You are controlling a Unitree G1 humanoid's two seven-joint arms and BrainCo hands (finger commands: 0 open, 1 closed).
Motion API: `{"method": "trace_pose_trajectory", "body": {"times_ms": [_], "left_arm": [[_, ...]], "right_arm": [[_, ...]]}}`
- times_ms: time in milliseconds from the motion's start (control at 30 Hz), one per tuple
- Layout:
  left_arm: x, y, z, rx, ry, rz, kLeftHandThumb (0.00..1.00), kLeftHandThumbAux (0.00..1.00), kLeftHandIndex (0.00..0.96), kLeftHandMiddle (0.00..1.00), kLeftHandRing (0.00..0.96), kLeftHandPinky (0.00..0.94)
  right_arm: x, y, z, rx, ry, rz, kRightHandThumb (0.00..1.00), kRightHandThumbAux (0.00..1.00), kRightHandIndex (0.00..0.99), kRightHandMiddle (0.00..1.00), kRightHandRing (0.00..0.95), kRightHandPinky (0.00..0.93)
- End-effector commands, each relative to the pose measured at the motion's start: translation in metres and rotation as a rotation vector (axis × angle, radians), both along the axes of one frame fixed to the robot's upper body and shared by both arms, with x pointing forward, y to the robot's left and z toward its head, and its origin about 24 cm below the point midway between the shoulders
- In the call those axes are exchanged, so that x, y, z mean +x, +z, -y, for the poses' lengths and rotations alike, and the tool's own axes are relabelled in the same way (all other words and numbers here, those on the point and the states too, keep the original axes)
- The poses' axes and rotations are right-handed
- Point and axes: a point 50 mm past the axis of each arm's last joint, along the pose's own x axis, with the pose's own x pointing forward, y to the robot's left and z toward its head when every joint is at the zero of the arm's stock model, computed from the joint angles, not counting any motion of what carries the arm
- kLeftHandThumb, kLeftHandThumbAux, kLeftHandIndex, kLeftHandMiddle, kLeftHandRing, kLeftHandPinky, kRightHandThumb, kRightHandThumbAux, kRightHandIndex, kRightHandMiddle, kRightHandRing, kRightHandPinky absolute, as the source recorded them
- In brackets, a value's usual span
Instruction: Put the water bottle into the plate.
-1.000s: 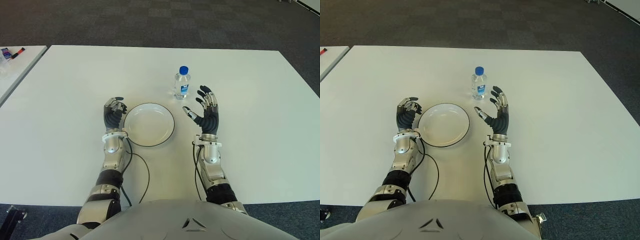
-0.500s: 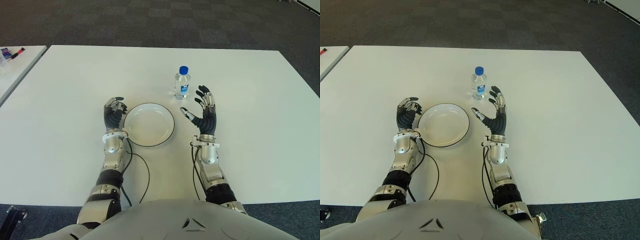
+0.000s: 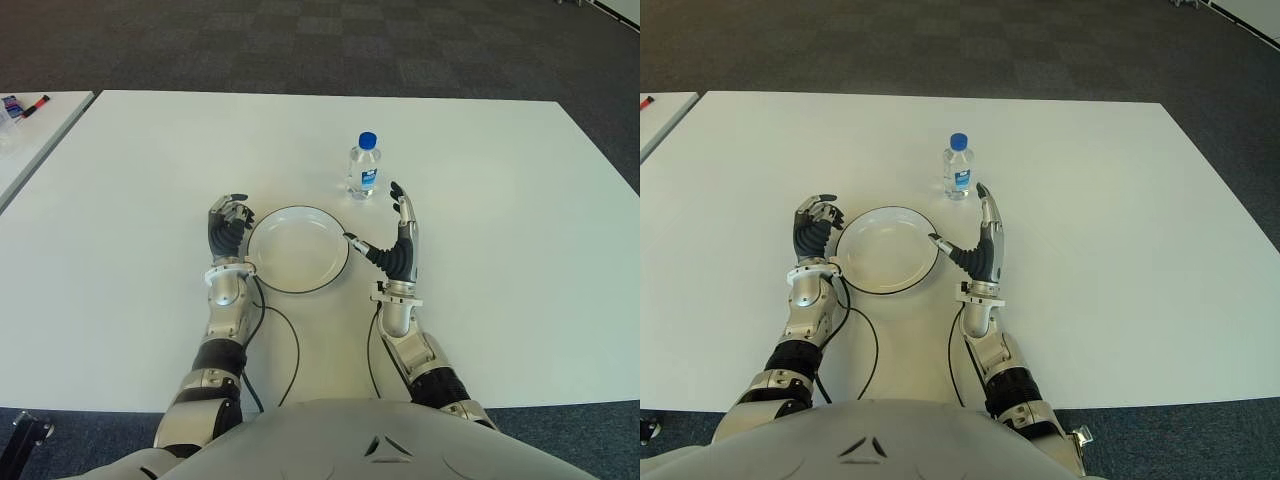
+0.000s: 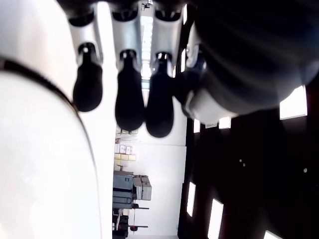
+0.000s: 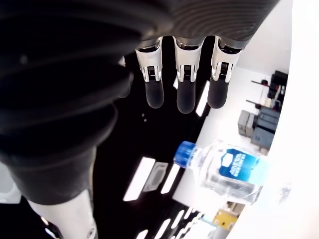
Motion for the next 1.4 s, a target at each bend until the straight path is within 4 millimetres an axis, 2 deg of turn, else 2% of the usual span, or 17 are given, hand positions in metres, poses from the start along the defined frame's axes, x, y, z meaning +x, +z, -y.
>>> {"method": "trace_pose_trajectory", "body": {"times_ms": [33,700,1400], "left_arm": [[-0.0009,-0.0031,-0.0002,0.006,0.001,-0.027,0.692,0.719,0.433,0.679,0.667,0.635],[-0.001,-0.003,0.0004,-0.009,-0.003,-0.015,0.691,0.72,0.433,0.672,0.665,0.651],[-0.0014,-0.0022,0.0015,-0.003,0.014,-0.006,0.69,0.719,0.433,0.673,0.671,0.657]], "right_arm": [[0.0061,-0.0058,0.0011,-0.065,-0.006,-0.011,0.249,0.803,0.071,0.112,0.121,0.15],[0.0083,-0.012,0.002,-0.091,-0.016,0.001,0.324,0.699,0.055,0.102,0.106,0.147],[0.0134,-0.0119,0.0042,-0.13,-0.032,0.013,0.335,0.685,0.046,0.101,0.111,0.164]]}}
